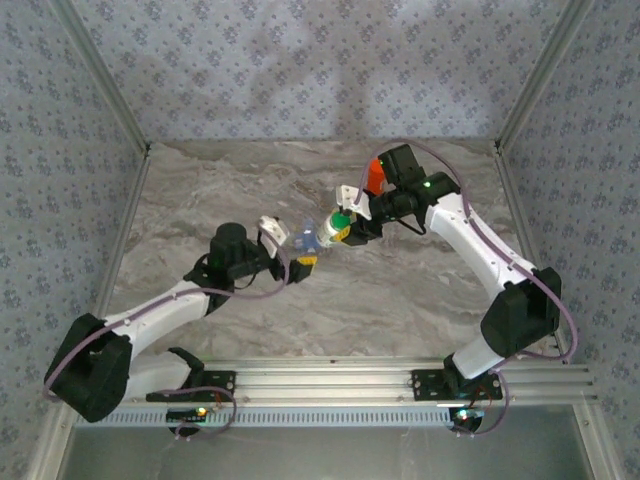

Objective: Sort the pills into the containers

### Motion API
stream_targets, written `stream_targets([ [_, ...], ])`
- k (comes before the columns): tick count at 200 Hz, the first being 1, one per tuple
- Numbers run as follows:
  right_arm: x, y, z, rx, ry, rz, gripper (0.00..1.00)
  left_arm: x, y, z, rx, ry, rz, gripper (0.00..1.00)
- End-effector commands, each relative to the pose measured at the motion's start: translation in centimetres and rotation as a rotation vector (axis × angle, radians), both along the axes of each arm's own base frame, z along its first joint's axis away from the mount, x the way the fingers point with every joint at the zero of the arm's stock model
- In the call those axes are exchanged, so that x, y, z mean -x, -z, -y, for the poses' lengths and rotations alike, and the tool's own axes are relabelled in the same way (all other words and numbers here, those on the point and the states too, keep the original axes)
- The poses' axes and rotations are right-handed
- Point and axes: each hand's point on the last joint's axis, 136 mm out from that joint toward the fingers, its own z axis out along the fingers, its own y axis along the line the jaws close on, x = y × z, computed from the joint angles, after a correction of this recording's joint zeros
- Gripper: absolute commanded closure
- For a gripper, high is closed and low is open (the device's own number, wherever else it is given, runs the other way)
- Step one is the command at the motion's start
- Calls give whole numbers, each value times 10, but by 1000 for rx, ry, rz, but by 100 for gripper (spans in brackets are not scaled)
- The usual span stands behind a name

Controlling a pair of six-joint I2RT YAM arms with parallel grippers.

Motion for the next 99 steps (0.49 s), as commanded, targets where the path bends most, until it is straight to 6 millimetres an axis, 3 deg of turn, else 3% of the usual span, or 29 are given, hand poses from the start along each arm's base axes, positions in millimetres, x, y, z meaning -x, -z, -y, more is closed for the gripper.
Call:
stream_targets([
  [1,37,-10,-3,-5,-170,51,59,30,-17,9,2,190,186,4],
  [27,57,-10,-5,20,-289,123,57,37,-17,10,-18,259,185,6],
  [99,77,-22,-13,24,-370,209,57,59,-39,30,48,453,160,13],
])
